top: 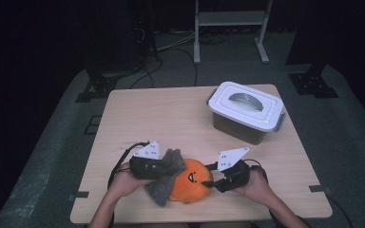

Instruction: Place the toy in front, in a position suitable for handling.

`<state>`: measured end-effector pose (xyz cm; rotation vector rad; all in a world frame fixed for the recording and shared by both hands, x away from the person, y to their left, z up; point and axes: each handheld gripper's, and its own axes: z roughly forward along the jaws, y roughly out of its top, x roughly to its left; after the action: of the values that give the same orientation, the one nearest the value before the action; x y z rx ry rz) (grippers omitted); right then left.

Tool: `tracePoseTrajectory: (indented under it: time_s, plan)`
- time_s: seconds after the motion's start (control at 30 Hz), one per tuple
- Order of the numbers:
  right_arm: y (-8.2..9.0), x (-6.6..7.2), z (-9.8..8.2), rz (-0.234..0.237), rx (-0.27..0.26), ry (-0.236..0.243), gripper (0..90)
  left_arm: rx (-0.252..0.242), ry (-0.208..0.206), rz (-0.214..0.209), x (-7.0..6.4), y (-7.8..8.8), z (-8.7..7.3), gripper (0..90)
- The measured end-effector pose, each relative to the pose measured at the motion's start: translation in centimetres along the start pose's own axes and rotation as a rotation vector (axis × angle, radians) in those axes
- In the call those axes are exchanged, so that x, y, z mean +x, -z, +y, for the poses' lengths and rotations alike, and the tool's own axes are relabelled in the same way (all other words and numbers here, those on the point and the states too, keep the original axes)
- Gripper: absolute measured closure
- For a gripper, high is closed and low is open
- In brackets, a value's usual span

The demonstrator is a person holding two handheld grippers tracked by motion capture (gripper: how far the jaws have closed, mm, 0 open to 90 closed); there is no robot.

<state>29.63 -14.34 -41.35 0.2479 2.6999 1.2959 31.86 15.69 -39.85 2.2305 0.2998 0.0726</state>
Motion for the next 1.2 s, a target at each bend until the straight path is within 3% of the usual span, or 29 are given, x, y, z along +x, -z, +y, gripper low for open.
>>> tracePoseTrajectory:
  time_s: [0.27, 0.43, 0.47, 0.5, 0.6, 0.7, 0.87, 0.97, 1.03, 1.1, 1.2]
  plan:
    - [-0.4, 1.0, 1.3, -0.021, -0.022, 0.049, 46.6, -0.028, -0.036, 0.023, -0.8, 0.1, 1.6, 77.2]
    - [-0.2, 0.7, 0.7, -0.014, -0.012, 0.051, 48.4, -0.025, 0.021, 0.035, 0.3, 0.1, 0.3, 77.3]
    - [0.0, 0.7, 0.5, -0.011, -0.007, 0.060, 48.5, -0.020, 0.057, 0.048, 0.9, 0.2, -0.5, 77.3]
    - [0.0, 0.8, 0.5, -0.012, -0.004, 0.068, 48.5, -0.017, 0.068, 0.053, 1.1, 0.3, -0.8, 77.3]
    - [0.1, 0.9, 0.4, -0.013, -0.002, 0.072, 48.5, 0.000, 0.077, 0.066, 1.4, 0.4, -1.2, 77.3]
    - [0.1, 0.9, 0.4, -0.010, -0.006, 0.074, 48.5, -0.015, 0.090, 0.057, 1.5, 0.4, -1.2, 77.3]
    - [-0.3, 0.9, 1.1, -0.011, -0.019, 0.066, 48.3, -0.064, 0.019, 0.019, 0.1, 0.3, 1.2, 77.3]
    - [-0.6, 1.0, 1.6, -0.014, -0.020, 0.070, 47.5, -0.059, -0.034, 0.016, -1.0, -0.1, 2.6, 77.3]
    - [-0.5, 0.8, 1.4, -0.013, -0.020, 0.065, 44.4, -0.055, -0.028, 0.011, -0.8, -0.3, 2.4, 77.3]
    - [-0.3, 0.5, 1.0, -0.001, -0.027, 0.031, 38.4, -0.050, -0.001, 0.000, -0.3, -0.4, 1.9, 77.4]
    - [0.2, -0.3, 0.7, 0.022, -0.061, -0.017, 37.8, -0.057, 0.020, -0.009, 0.2, 0.0, 1.2, 77.4]
